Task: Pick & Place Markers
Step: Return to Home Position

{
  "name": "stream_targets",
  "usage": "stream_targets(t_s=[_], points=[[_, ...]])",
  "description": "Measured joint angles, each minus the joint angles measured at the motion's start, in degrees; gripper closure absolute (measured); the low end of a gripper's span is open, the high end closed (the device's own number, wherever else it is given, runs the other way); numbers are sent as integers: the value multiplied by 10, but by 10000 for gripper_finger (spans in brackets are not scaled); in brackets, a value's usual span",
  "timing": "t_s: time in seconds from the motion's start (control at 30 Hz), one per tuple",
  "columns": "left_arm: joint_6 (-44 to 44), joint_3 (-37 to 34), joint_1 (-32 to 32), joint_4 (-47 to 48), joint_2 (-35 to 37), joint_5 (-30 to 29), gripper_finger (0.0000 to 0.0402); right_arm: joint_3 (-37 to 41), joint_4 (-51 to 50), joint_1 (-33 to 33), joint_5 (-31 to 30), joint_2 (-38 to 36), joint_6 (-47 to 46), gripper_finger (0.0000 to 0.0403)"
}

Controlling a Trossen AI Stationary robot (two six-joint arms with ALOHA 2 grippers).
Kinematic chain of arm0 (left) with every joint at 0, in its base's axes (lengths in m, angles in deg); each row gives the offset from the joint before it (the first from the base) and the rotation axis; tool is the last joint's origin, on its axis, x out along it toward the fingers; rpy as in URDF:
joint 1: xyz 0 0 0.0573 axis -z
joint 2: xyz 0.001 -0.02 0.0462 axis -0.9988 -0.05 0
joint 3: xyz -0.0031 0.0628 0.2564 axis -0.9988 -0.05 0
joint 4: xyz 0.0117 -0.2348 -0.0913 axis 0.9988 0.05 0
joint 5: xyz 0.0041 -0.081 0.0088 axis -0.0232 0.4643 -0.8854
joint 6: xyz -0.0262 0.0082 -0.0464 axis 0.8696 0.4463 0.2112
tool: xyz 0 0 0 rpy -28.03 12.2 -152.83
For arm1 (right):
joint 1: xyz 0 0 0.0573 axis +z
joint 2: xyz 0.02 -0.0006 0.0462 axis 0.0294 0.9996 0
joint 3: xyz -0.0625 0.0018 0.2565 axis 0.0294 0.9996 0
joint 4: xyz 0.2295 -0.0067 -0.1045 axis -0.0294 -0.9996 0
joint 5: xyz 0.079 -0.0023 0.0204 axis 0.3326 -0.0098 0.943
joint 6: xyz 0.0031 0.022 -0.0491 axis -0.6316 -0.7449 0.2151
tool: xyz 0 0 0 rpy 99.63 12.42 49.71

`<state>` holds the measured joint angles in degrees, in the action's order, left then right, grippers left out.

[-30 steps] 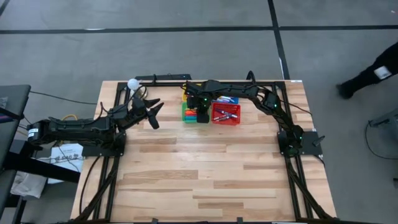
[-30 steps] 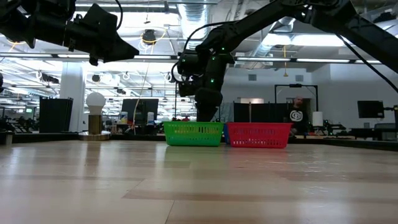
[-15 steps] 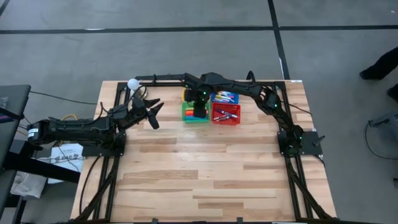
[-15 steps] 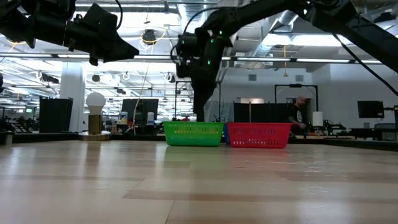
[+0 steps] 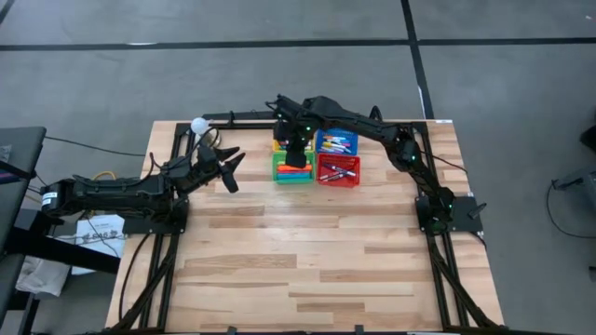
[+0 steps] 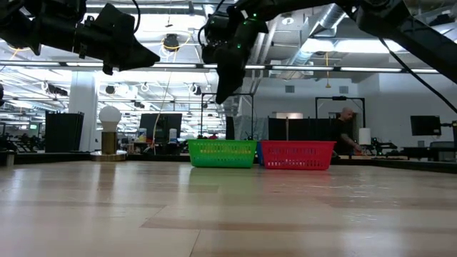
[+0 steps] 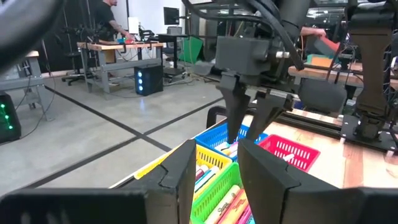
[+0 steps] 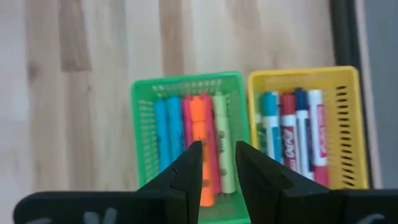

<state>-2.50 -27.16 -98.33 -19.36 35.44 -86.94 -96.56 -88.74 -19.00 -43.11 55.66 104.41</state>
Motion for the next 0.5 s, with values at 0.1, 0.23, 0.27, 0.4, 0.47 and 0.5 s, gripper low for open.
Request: stream_targets(t_s=[0.1, 0.23, 0.27, 0.4, 0.47, 0.5], points=[[0, 0, 0, 0, 0, 0, 284, 0, -4, -4, 40, -2, -3, 317], [5, 0, 0, 0, 0, 0, 284, 0, -4, -11, 116, -2, -4, 317], [9, 0, 0, 0, 0, 0, 284, 0, -4, -12, 126, -2, -4, 317], [16, 0, -1, 1, 10, 0, 284, 0, -4, -14, 129, -2, -7, 317], [20, 0, -1, 3, 20, 0, 284, 0, -4, -12, 130, -2, -18, 317], [20, 0, -1, 5, 27, 1, 284, 0, -4, -9, 130, -2, -19, 317]])
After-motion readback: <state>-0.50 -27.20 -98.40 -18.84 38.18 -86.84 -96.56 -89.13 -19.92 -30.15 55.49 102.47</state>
